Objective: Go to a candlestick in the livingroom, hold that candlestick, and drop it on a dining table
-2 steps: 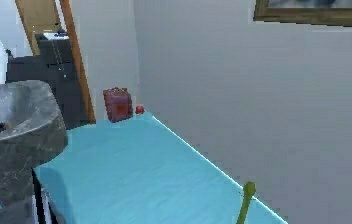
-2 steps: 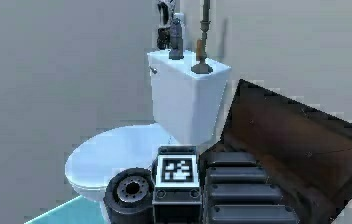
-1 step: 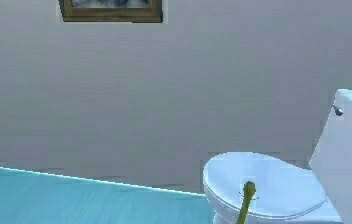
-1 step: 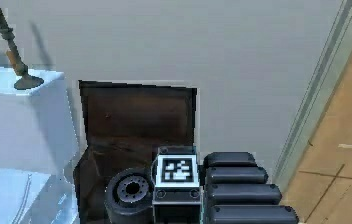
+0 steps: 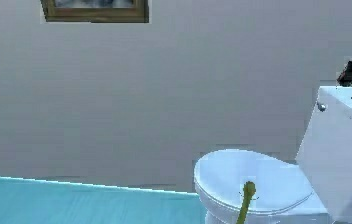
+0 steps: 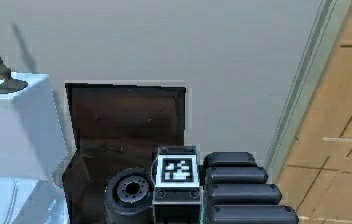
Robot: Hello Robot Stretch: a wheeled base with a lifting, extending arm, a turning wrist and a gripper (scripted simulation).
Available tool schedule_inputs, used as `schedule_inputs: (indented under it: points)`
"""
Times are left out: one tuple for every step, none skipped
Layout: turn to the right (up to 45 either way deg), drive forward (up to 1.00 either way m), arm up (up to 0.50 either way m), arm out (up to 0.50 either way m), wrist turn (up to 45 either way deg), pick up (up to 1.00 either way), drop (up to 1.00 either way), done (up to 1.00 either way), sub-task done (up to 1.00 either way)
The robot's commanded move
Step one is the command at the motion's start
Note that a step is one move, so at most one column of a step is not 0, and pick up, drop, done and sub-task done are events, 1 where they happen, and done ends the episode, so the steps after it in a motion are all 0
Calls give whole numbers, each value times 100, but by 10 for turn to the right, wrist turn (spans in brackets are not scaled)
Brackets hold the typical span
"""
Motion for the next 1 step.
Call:
schedule_inputs:
  points:
    - [0,30,0,0,0,0,0,0,0]
